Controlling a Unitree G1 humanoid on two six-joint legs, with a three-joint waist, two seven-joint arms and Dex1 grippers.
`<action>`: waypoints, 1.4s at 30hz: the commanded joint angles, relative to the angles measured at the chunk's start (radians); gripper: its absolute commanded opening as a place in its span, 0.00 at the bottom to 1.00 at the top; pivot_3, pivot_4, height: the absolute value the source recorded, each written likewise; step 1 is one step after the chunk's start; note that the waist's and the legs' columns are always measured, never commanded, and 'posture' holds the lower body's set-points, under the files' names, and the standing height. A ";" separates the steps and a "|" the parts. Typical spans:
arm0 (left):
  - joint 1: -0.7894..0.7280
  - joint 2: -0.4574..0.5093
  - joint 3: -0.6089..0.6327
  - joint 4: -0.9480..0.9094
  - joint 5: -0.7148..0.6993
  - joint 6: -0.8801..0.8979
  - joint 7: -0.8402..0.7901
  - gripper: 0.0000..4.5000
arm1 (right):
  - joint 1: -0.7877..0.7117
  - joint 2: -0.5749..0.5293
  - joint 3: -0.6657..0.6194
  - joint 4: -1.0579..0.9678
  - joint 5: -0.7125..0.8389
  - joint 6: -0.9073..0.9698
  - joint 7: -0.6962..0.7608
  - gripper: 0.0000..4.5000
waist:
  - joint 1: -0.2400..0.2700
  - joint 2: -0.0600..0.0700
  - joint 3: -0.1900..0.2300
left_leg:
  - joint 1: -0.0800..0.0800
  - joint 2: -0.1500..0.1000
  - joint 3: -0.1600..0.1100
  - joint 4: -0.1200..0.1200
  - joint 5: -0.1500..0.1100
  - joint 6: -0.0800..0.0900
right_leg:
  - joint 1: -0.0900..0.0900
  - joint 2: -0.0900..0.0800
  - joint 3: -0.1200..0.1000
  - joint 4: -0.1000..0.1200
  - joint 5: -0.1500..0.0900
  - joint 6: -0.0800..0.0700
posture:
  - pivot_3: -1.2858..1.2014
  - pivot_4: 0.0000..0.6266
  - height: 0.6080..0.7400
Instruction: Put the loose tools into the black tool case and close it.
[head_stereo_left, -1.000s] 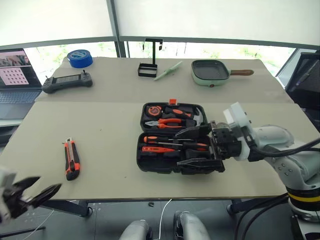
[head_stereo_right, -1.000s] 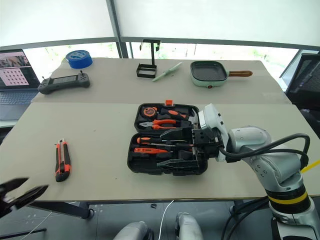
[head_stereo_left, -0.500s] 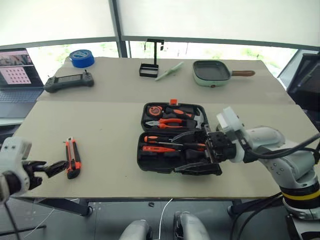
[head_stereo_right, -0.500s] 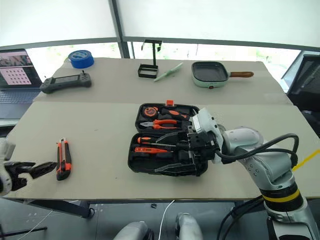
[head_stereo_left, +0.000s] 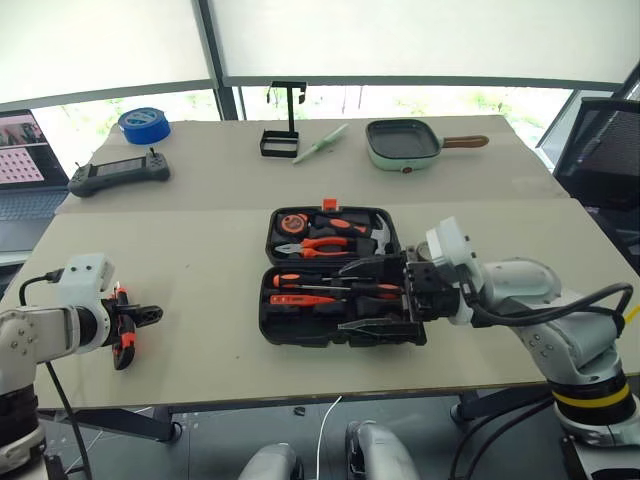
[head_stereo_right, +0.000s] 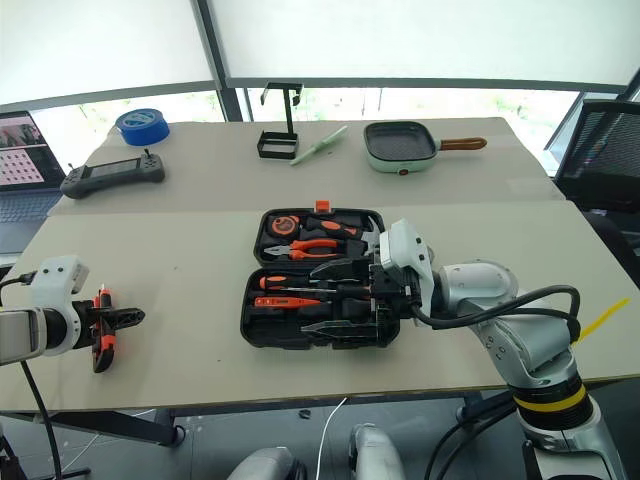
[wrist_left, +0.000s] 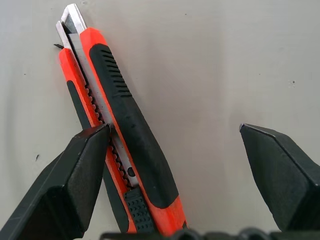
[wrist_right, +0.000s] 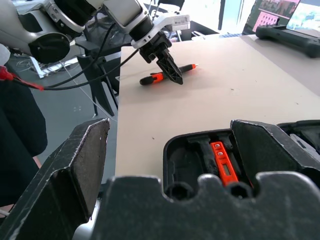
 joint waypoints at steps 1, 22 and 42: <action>-0.052 0.007 0.043 -0.013 -0.019 0.004 0.051 0.99 | 0.011 -0.003 -0.028 -0.043 0.003 -0.023 -0.015 1.00 | 0.002 0.000 0.000 | 0.000 0.000 0.000 0.000 0.000 0.001 | 0.000 0.000 0.000 0.000 0.000 0.000 | 0.52 0.24 1.00; -0.018 -0.086 0.101 0.147 -0.346 0.004 0.478 0.99 | 0.048 0.043 -0.010 -0.081 -0.004 -0.021 -0.052 1.00 | 0.028 -0.003 0.000 | -0.002 -0.002 -0.003 0.001 0.001 0.003 | 0.000 0.000 0.000 -0.001 0.000 0.000 | 0.52 0.24 1.00; -0.069 0.318 -0.320 0.063 -0.155 -0.517 -0.370 0.35 | 0.090 -0.016 -0.054 -0.113 0.038 0.027 -0.065 1.00 | 0.028 -0.005 0.001 | -0.003 -0.002 -0.002 0.001 0.000 0.000 | 0.000 0.000 -0.003 -0.001 0.000 0.000 | 0.52 0.24 1.00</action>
